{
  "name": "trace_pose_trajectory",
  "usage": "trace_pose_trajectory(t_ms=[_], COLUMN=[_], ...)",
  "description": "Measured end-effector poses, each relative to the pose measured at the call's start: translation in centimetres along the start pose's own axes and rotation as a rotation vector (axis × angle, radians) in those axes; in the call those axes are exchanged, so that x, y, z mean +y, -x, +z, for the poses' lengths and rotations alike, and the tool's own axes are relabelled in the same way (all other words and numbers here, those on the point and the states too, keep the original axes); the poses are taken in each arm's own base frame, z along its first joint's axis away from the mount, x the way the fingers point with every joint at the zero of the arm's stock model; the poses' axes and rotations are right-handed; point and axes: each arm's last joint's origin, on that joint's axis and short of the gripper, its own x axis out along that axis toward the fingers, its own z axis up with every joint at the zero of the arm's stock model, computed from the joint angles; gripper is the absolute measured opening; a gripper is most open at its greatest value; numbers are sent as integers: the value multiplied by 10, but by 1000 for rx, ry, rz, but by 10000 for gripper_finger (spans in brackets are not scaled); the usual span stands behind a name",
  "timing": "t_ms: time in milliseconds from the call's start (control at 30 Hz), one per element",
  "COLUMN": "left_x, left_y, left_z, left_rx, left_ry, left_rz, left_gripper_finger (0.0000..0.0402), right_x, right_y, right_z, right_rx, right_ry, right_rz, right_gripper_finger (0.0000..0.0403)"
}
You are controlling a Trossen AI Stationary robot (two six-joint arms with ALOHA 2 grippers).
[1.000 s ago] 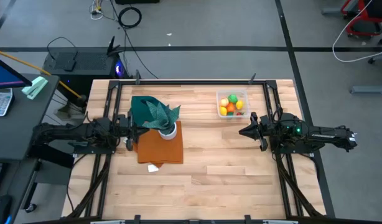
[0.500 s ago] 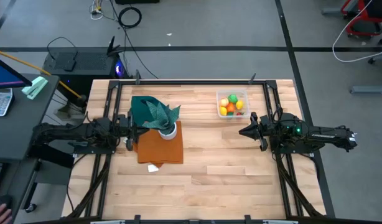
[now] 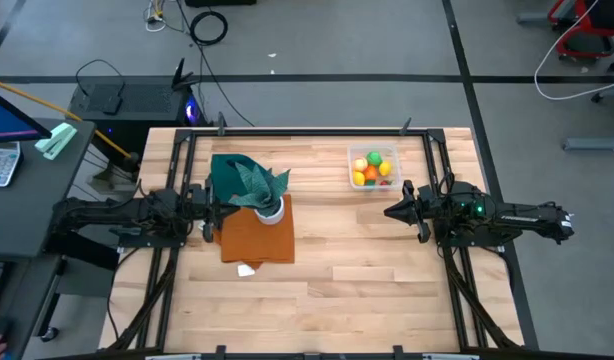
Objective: Pick and placing Produce into tupperware
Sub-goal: Return to Home Position
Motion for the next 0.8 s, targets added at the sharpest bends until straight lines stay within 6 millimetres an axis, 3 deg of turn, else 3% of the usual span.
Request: trace_pose_trajectory(t_ms=[333,800], left_x=[0,0], left_y=[0,0], left_z=[0,0], left_rx=[1,0], left_ry=[0,0], left_rz=[0,0], left_gripper_finger=[36,22], right_x=[0,0], right_y=[0,0], right_z=[0,0], right_rx=[0,0], right_ry=[0,0], right_rz=[0,0], right_gripper_finger=[0,0])
